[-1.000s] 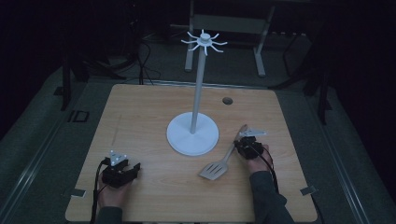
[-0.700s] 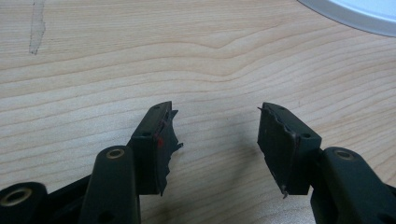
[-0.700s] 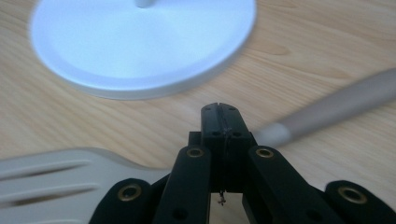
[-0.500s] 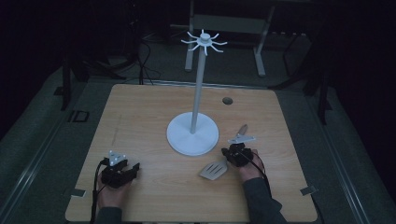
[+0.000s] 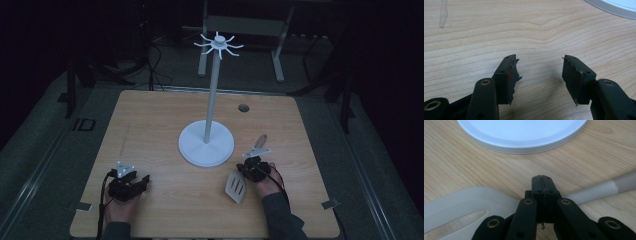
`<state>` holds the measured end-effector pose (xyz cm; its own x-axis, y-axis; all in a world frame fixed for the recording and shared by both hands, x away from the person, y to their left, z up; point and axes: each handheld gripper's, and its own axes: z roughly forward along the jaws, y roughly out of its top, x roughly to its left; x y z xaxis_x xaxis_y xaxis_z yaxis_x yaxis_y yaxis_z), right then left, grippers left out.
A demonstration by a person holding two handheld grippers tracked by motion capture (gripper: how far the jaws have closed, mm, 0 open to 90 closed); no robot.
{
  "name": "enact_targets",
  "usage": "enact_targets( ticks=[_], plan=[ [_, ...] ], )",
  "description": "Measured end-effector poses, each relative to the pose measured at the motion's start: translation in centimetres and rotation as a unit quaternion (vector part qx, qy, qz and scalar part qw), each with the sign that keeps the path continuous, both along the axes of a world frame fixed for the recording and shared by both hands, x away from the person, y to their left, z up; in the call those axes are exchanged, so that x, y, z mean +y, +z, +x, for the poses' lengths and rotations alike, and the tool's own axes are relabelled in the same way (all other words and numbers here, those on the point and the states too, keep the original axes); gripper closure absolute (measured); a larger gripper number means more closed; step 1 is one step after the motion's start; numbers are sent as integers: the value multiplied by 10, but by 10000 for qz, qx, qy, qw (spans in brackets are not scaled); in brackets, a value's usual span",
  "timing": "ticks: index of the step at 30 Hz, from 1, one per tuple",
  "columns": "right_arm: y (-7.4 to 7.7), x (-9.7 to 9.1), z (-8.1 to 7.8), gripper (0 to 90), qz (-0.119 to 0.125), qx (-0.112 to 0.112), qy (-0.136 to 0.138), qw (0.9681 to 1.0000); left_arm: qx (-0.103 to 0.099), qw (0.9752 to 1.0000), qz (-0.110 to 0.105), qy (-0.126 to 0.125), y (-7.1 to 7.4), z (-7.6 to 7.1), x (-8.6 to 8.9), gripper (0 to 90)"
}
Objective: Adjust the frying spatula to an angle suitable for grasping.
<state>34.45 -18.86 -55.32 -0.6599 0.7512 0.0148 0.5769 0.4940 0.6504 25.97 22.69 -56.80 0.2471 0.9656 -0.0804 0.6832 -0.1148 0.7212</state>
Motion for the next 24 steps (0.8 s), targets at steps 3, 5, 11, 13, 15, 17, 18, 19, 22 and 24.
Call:
enact_targets(
  ticks=[3, 5, 11, 13, 15, 17, 18, 19, 22, 24],
  plan=[
    [-3, 4, -1, 900, 34, 92, 112, 9999, -1, 10000, -1, -2, 0, 0, 0, 456],
    [-3, 7, -3, 900, 89, 116, 232, 9996, 1, 10000, -6, -2, 0, 0, 0, 456],
    [0, 6, -7, 900, -131, 198, 354, 9991, 0, 10000, -26, 8, 0, 0, 0, 456],
    [1, 1, -11, 900, -194, 201, 428, 9987, -4, 10000, -28, 11, 0, 0, 1, 456],
    [3, -5, -14, 900, -273, 231, 489, 9982, -1, 10000, -25, 9, 0, 0, 0, 456],
    [3, -11, -17, 900, -321, 272, 550, 9976, -3, 10000, -18, 3, 0, 0, 0, 455],
    [3, -14, -19, 900, -338, 284, 552, 9975, -7, 10000, -12, 3, 0, 0, 0, 455],
    [4, -17, -20, 900, -350, 288, 535, 9975, -8, 10000, -12, 4, 0, 0, 0, 455],
    [5, -25, -22, 900, -447, 268, 447, 9976, -9, 10000, -12, 6, 0, 0, 0, 455],
    [5, -30, -23, 900, -446, 291, 409, 9977, -11, 10000, -12, 7, 0, 0, 0, 455]
  ],
)
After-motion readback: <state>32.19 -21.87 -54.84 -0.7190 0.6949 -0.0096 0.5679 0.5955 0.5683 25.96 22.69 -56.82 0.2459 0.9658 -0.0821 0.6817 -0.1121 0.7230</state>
